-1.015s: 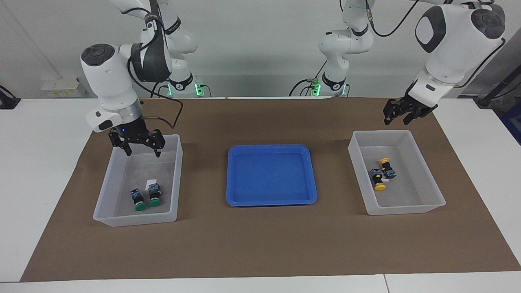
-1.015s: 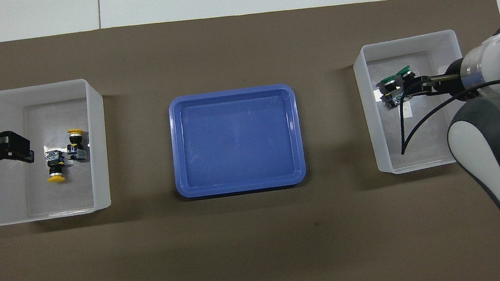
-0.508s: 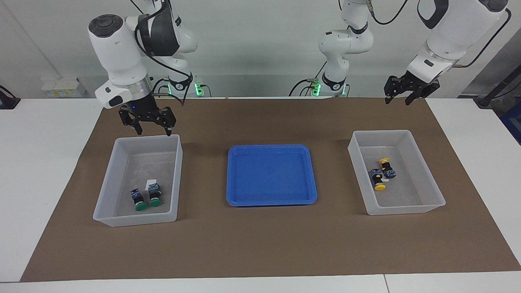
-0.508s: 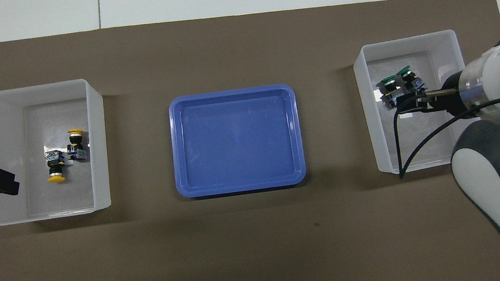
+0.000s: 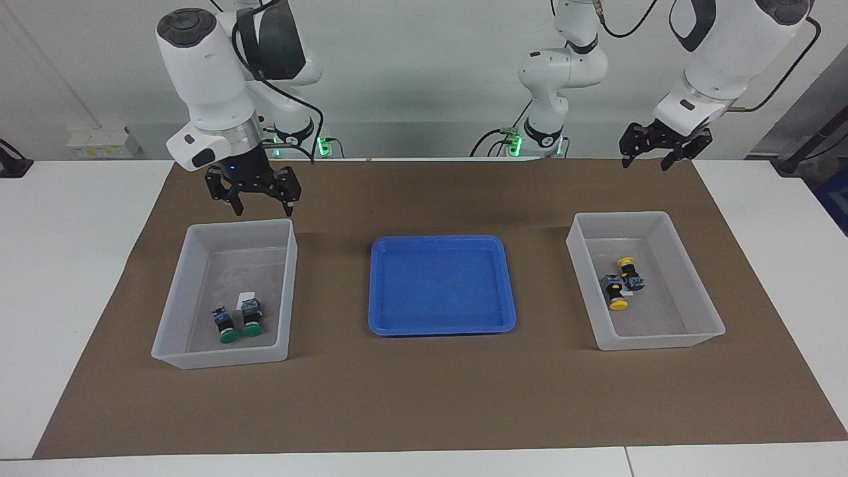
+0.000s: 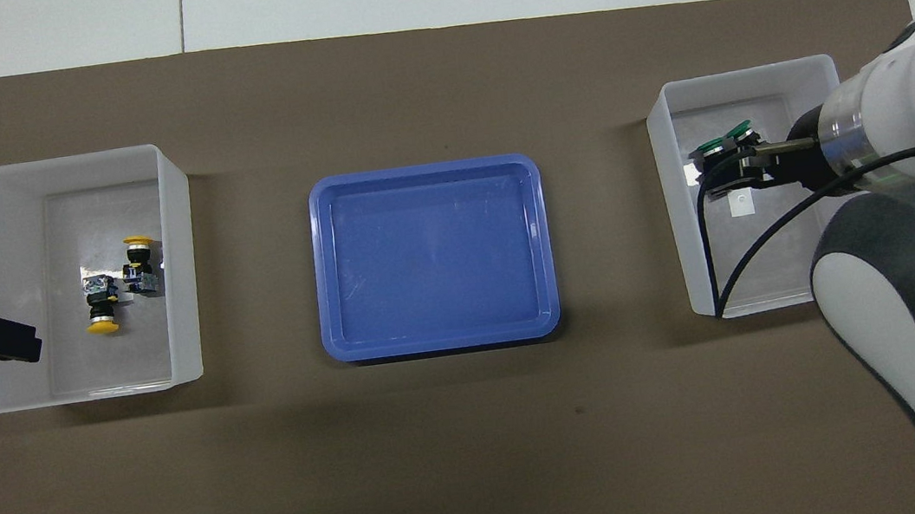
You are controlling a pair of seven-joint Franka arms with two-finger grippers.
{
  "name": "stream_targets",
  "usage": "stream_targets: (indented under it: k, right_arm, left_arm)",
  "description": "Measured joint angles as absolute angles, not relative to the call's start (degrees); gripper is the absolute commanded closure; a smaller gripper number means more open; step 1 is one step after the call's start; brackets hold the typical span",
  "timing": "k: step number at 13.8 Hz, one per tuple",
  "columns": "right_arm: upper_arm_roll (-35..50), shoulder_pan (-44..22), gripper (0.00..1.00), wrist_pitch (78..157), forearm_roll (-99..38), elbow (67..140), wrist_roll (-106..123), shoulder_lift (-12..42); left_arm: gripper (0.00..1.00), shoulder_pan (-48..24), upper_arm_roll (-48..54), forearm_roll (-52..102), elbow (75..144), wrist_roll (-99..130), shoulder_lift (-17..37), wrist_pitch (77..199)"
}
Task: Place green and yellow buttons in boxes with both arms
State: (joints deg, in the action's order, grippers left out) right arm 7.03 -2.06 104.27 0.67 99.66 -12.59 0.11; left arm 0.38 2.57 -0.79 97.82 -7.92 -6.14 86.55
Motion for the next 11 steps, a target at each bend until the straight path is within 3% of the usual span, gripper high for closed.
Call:
stream_targets:
  k: [2, 4, 11]
  right_arm:
    - [6.93, -1.82, 0.00, 103.96, 0.67, 99.02, -12.59, 0.34]
    - [6.79, -1.56, 0.00, 103.57, 0.67, 98.63, -12.59, 0.23]
    - [6.68, 0.46, 0.00, 102.80, 0.67, 98.40, -12.59, -0.73]
  left_arm:
    - [0.10, 0.42, 2.39, -0.81, 95.67, -7.91, -5.99, 87.02]
    - [0.00, 0.43, 2.32, -0.84, 93.84, -7.91, -5.55, 87.04]
    - [0.00, 0.38, 2.55, -0.84, 93.16, -7.92, -4.18, 92.86]
